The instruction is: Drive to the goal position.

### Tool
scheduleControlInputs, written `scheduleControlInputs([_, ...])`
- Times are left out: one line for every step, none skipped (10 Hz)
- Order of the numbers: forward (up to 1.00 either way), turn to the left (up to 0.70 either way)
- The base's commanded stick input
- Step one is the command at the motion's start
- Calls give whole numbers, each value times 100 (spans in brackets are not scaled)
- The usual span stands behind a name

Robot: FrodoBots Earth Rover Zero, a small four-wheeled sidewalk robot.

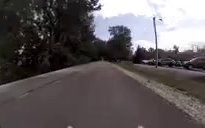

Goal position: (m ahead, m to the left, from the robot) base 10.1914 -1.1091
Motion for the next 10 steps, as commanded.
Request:
scheduleControlInputs([70,0])
scheduleControlInputs([70,0])
scheduleControlInputs([70,0])
scheduleControlInputs([70,0])
scheduleControlInputs([70,0])
scheduleControlInputs([70,0])
scheduleControlInputs([70,0])
scheduleControlInputs([70,1])
scheduleControlInputs([70,16])
scheduleControlInputs([70,30])
